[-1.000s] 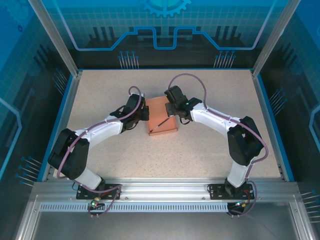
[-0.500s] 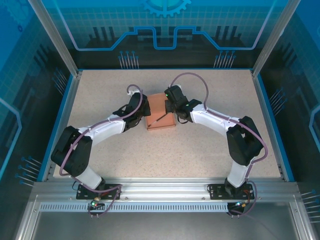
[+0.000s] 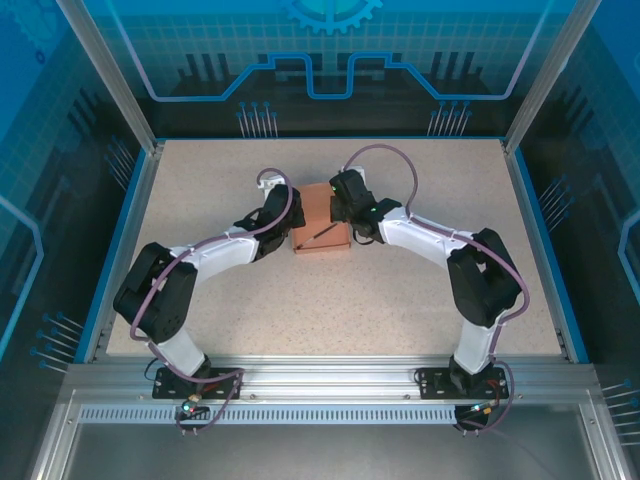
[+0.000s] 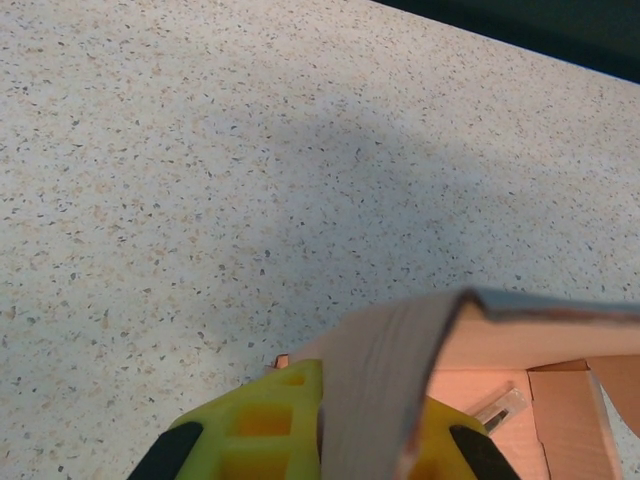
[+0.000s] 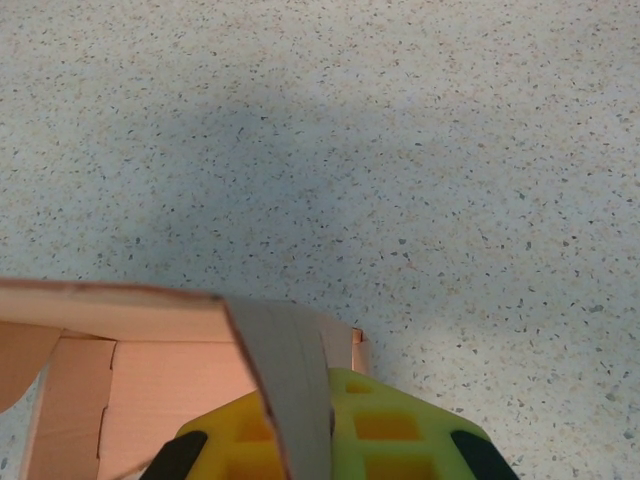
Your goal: Fold the paper box
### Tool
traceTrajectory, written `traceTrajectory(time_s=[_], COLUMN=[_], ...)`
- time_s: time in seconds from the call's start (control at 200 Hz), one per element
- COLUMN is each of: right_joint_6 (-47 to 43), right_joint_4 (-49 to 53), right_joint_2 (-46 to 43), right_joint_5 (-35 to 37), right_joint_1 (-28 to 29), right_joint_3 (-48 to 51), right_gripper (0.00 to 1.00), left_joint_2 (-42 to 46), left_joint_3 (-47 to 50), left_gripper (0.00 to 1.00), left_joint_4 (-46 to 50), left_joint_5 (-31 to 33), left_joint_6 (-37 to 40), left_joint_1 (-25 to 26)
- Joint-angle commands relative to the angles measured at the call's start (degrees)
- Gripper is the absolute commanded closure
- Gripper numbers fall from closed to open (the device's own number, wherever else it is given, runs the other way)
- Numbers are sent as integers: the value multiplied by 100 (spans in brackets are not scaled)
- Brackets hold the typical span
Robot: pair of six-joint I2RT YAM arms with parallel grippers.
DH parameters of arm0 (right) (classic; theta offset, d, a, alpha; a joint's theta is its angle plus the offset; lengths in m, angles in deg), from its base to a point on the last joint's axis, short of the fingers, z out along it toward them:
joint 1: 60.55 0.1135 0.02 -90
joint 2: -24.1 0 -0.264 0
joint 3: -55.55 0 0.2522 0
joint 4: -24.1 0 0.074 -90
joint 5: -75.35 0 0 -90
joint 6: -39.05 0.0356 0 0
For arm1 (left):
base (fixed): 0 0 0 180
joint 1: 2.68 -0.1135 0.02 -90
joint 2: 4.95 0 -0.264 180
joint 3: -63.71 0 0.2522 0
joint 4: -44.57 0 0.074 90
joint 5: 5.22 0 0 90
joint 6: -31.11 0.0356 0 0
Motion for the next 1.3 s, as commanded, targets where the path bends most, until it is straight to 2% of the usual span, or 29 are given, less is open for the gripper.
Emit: traceTrajectory(time_s=[0.0, 0.73, 1.296], right_joint_6=[210, 560, 210], right_joint_4=[-324, -1052, -2090], right_joint_2=[101, -97, -476], right_joint_5=[-134, -209, -50], right_joint_1=[-13, -50, 38], right_joint_3=[77, 924, 2086], right_gripper=[97, 95, 95], left_joint_2=[-30, 122, 190], left_joint_3=[-150, 640, 1322], left_gripper=[100, 100, 94], left_joint_4=[-439, -856, -1193], left_joint_5=[-18, 348, 600], left_joint_6=[-84, 163, 216], left_joint_1=[132, 385, 600])
